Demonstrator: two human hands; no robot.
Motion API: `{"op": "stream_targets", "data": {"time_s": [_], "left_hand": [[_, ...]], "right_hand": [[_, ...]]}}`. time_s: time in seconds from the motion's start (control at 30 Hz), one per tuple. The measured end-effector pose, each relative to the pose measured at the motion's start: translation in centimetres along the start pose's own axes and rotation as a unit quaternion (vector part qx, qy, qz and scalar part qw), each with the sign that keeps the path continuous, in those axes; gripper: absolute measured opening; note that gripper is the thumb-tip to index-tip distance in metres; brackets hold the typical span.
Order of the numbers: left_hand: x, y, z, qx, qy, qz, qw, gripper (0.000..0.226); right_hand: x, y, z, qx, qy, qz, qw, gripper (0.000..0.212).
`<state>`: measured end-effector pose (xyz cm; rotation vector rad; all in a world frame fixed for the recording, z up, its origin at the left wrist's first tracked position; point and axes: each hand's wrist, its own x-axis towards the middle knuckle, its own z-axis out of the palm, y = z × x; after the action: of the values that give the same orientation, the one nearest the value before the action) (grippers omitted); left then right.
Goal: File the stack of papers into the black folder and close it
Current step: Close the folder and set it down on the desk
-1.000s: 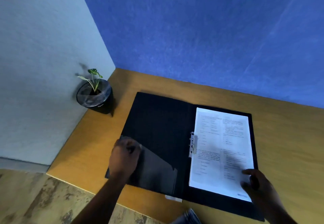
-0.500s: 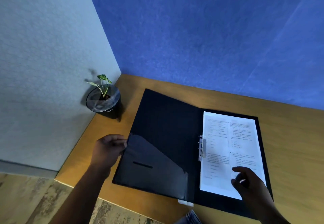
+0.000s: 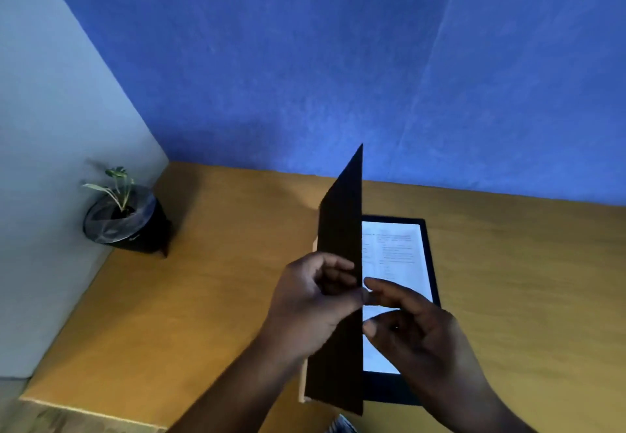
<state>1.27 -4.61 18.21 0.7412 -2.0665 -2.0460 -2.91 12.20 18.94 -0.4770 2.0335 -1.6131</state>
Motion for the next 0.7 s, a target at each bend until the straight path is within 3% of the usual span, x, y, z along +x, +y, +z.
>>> {"op": "stream_targets", "data": {"time_s": [0.17,0.33,0.5,0.7], "left_hand": [[1.2,-1.2,6.6,0.061,-0.024,0.008,0.998,0.032],[1.9,-3.8,9.0,0.102,-0.063,0.011,0.993,0.026],[2.6,-8.3,6.8,0.163,0.017,-0.038,0.986,0.045],[2.5,-14.0,2.8,0.200,0.131,-0.139,0.961,0.051]], "right_hand": [[-1.0,2.9,-4.0,-0.034,0.065,0.021,0.997,0.056],[-1.7,6.8,-7.1,-0.062,0.112,0.067,0.990,0.056],[-0.9,10.9,-9.4,-0.120,0.117,0.131,0.977,0.047],[0.3,15.3,-10.2,-0.157,0.123,0.159,0.967,0.042]]}}
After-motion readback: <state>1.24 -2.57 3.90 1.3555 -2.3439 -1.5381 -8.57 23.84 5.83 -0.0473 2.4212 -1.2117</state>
